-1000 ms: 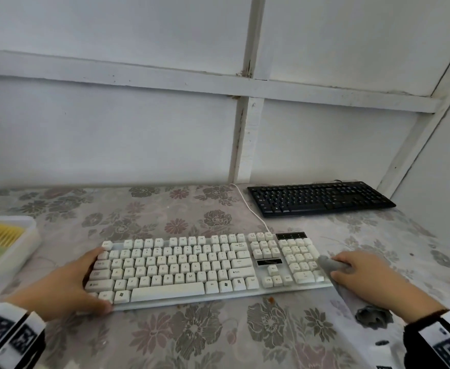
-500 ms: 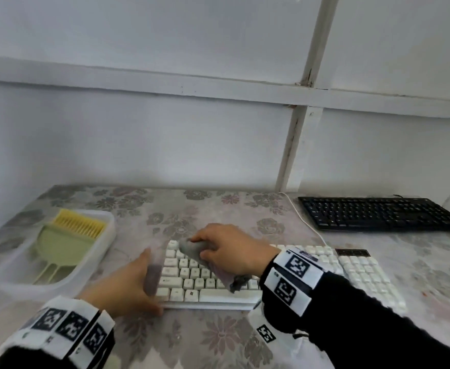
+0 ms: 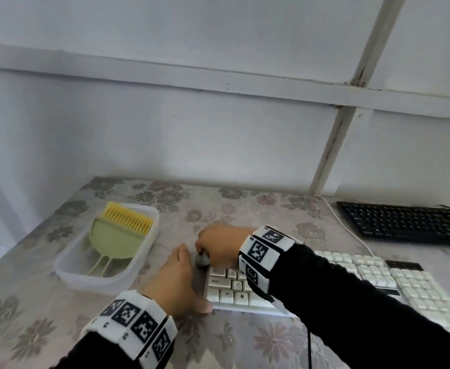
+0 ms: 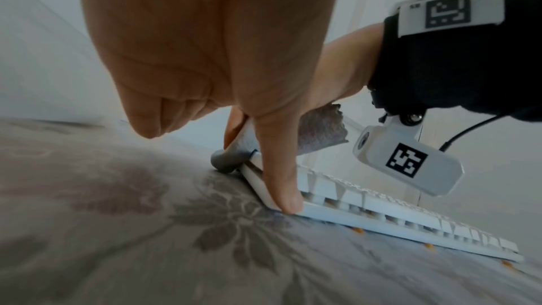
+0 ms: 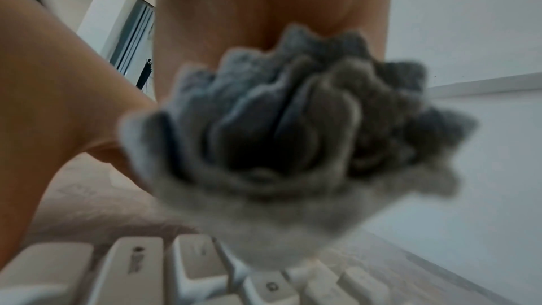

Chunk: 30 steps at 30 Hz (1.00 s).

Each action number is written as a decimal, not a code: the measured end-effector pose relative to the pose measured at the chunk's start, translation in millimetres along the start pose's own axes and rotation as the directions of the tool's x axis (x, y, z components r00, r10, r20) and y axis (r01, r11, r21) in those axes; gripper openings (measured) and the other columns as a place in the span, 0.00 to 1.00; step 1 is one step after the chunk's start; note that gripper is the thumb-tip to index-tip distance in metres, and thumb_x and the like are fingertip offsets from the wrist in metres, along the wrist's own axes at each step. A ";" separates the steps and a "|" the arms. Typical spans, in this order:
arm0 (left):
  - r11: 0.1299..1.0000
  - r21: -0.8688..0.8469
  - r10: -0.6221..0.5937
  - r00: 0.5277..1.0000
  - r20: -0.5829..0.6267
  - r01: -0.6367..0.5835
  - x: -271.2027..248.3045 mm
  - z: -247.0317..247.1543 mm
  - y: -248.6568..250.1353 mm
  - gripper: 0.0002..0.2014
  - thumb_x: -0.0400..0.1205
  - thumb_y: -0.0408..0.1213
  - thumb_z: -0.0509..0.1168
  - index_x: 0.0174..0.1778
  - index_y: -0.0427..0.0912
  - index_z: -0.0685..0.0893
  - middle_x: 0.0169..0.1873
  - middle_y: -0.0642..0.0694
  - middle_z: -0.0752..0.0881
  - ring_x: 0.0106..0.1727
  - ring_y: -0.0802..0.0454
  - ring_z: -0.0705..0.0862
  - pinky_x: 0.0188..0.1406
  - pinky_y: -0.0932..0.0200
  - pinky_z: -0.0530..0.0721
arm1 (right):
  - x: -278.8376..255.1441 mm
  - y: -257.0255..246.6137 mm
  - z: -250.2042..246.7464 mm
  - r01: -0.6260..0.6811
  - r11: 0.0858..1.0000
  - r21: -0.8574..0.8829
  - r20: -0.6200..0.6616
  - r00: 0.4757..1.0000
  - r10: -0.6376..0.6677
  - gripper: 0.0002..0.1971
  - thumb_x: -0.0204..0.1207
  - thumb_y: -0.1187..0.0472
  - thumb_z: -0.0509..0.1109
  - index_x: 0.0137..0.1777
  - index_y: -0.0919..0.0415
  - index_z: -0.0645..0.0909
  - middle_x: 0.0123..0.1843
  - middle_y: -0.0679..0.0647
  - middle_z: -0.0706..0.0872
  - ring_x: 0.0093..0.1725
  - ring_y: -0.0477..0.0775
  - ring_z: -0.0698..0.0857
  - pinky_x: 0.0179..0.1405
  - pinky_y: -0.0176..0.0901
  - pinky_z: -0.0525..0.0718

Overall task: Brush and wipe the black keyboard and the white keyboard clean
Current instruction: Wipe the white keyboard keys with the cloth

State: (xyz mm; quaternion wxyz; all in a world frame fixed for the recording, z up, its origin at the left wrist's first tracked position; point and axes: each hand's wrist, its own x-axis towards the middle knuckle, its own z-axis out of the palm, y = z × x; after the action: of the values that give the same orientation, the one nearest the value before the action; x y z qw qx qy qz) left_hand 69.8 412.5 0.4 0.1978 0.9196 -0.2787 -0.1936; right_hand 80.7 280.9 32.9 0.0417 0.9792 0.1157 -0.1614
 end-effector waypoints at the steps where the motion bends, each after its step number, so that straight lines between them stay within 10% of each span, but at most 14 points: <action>1: 1.000 -0.005 -0.006 1.000 -0.007 0.006 0.6 0.2 -1.6 0.57 0.63 0.50 0.80 0.76 0.34 0.49 0.72 0.42 0.63 0.74 0.47 0.67 0.66 0.61 0.70 | -1.2 0.3 -1.0 0.001 1.000 0.018 0.010 1.000 -0.001 0.13 0.78 0.57 0.63 0.53 0.64 0.85 0.51 0.58 0.84 0.52 0.60 0.83 0.53 0.54 0.84; 7: 1.000 -0.005 0.007 1.000 -0.009 -0.007 1.5 -2.3 -4.1 0.55 0.61 0.50 0.81 0.73 0.32 0.54 0.68 0.43 0.66 0.68 0.47 0.73 0.59 0.61 0.74 | -13.3 -17.4 -0.5 0.071 0.985 0.156 0.130 0.987 -0.092 0.07 0.76 0.63 0.65 0.46 0.68 0.81 0.45 0.62 0.87 0.44 0.60 0.85 0.46 0.48 0.83; 11: 0.997 0.079 0.007 0.993 0.114 -0.016 -4.4 -8.8 -7.4 0.67 0.62 0.52 0.80 0.80 0.32 0.36 0.81 0.40 0.50 0.80 0.46 0.59 0.74 0.59 0.66 | -35.8 -24.4 0.2 0.125 0.944 0.305 0.095 0.982 -0.160 0.04 0.74 0.73 0.62 0.42 0.65 0.78 0.38 0.57 0.80 0.42 0.59 0.79 0.40 0.43 0.77; 19: 0.999 0.038 0.005 0.976 0.218 -0.014 -16.8 -27.9 -8.3 0.67 0.62 0.56 0.78 0.81 0.39 0.34 0.83 0.47 0.45 0.83 0.53 0.50 0.79 0.62 0.55 | -105.3 -5.8 35.9 0.350 0.923 0.158 -0.184 0.929 -0.321 0.17 0.74 0.74 0.63 0.60 0.63 0.84 0.60 0.58 0.82 0.55 0.61 0.79 0.57 0.57 0.80; 24: 1.000 0.000 0.024 0.982 0.188 -0.024 -20.7 -27.7 1.9 0.77 0.40 0.76 0.62 0.82 0.44 0.34 0.83 0.49 0.45 0.83 0.54 0.51 0.78 0.60 0.55 | -169.7 30.0 52.4 0.222 0.925 0.310 -0.267 0.954 -0.139 0.17 0.79 0.66 0.64 0.67 0.55 0.79 0.69 0.50 0.74 0.66 0.49 0.75 0.65 0.43 0.76; 30: 0.996 0.028 0.082 0.997 0.002 -0.082 -17.4 -23.0 17.2 0.56 0.68 0.61 0.71 0.83 0.48 0.42 0.82 0.51 0.53 0.81 0.54 0.58 0.76 0.61 0.60 | -248.5 74.7 79.2 -0.131 0.866 0.482 -0.145 0.963 0.226 0.21 0.80 0.55 0.64 0.70 0.33 0.69 0.72 0.35 0.59 0.68 0.33 0.68 0.63 0.19 0.64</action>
State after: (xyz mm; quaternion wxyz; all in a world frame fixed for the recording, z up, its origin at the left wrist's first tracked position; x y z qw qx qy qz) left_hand 59.6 415.4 32.3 0.1925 0.9101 -0.3188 -0.1820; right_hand -154.6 146.1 42.3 -0.1925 0.9777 -0.0148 -0.0826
